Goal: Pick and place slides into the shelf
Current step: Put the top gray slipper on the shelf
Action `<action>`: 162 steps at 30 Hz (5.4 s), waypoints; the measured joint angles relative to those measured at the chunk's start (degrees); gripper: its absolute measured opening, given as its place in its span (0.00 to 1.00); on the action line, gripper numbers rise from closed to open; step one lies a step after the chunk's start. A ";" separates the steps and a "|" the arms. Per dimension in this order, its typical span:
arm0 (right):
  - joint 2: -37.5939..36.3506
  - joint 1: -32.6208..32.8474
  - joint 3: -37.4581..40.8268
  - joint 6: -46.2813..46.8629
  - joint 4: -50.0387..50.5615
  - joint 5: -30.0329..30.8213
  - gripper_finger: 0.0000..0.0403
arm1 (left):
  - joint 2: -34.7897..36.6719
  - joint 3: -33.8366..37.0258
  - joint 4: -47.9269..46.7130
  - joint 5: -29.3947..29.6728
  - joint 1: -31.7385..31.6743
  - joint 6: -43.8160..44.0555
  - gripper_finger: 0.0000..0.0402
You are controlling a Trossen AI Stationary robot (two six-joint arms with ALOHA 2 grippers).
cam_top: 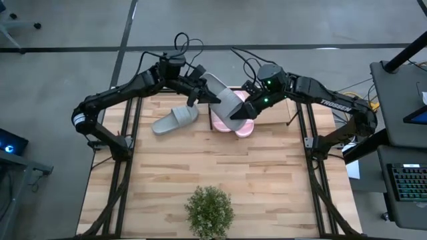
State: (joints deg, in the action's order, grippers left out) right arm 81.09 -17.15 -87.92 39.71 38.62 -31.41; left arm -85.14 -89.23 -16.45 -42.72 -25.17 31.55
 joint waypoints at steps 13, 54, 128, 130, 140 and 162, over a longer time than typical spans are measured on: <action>-0.03 -0.06 0.04 0.56 0.34 0.52 0.09 | 0.13 0.13 0.48 -0.43 -0.02 2.67 0.10; -31.93 -2.58 21.82 14.56 -8.34 28.04 0.08 | 3.56 2.73 -3.90 1.16 1.19 -3.48 0.69; -60.71 -2.62 56.13 31.94 -0.82 35.77 0.08 | 3.76 4.33 2.18 3.76 2.01 -1.92 0.69; -60.81 -2.62 56.15 31.98 -1.07 35.71 0.08 | 3.76 4.33 2.71 3.76 2.01 -1.88 0.69; -60.33 -2.62 56.15 27.80 -7.58 23.86 0.08 | 3.76 4.33 2.57 7.93 2.01 -1.75 0.69; -41.93 -2.62 39.28 10.36 8.45 -5.77 0.08 | -5.70 4.52 -7.01 1.25 2.75 -4.99 0.69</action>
State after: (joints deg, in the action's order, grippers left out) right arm 39.15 -19.77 -48.64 50.07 47.07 -37.19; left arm -90.85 -84.71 -23.45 -41.47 -22.41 26.56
